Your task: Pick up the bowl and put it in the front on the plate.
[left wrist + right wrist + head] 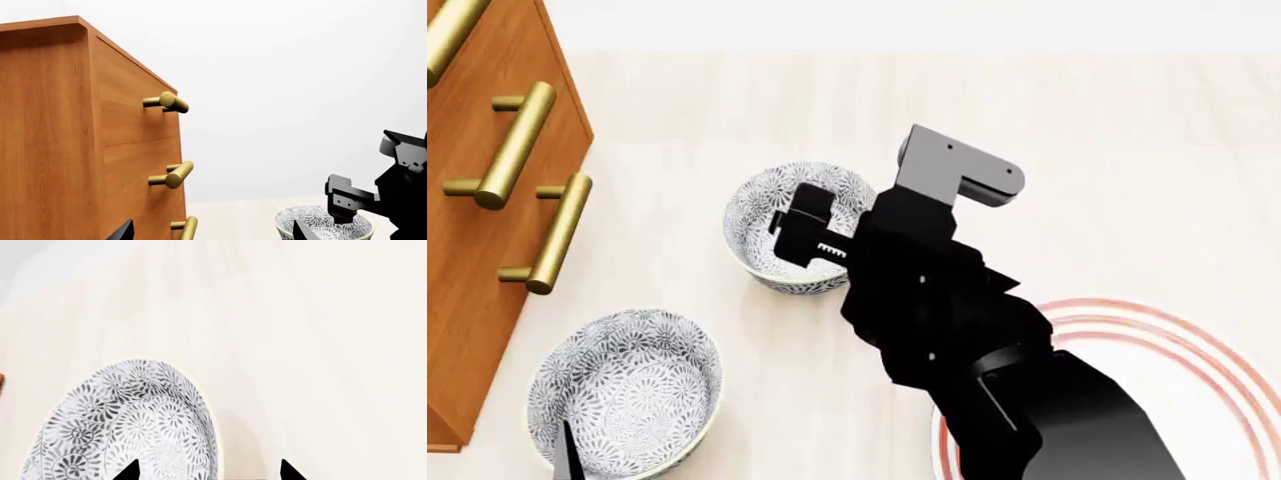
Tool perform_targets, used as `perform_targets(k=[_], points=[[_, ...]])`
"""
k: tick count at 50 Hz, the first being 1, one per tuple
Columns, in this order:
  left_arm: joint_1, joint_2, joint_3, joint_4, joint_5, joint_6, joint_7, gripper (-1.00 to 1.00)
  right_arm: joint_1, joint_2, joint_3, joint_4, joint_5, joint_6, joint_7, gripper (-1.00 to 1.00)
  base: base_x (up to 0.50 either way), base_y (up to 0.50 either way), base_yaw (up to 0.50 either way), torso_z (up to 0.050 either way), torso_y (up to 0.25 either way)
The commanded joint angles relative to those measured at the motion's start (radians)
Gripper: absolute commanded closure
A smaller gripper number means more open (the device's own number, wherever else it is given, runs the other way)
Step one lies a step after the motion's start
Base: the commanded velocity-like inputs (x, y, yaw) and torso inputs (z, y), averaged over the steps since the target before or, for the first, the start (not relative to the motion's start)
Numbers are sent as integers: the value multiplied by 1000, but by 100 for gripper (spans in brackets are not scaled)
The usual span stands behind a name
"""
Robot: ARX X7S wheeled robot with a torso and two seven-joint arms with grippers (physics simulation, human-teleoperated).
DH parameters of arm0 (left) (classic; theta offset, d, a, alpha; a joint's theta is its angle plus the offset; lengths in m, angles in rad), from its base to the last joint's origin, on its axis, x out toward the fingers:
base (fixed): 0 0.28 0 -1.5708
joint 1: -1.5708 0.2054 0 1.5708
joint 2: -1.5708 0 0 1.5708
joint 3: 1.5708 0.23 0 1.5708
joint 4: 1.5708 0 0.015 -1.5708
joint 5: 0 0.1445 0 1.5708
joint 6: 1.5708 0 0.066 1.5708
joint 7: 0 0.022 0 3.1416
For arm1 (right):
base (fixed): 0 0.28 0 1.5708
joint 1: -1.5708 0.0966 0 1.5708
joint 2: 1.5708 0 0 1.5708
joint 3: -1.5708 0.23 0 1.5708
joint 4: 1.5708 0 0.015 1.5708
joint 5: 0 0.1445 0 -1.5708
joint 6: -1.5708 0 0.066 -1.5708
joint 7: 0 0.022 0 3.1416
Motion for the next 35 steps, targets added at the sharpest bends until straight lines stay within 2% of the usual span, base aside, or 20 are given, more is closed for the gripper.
perform_targets(k=[1, 24, 25, 35], points=[[0, -2, 3, 3, 0, -5, -4, -100, -9, 0, -1, -1, 1, -6, 4, -100, 0, 0, 0, 0, 0], [-4, -8, 13, -8, 2, 3, -11, -100, -30, 0, 3, -29, -38, -15, 13, -100, 0, 0, 0, 0, 0], [-4, -9, 14, -7, 2, 2, -11, -100, -30, 0, 3, -30, -40, -15, 13, 100, 0, 0, 0, 0, 0], [-2, -12, 18, -3, 4, -1, -14, -100, -28, 0, 3, -36, -63, -22, 18, 100, 0, 0, 0, 0, 0]])
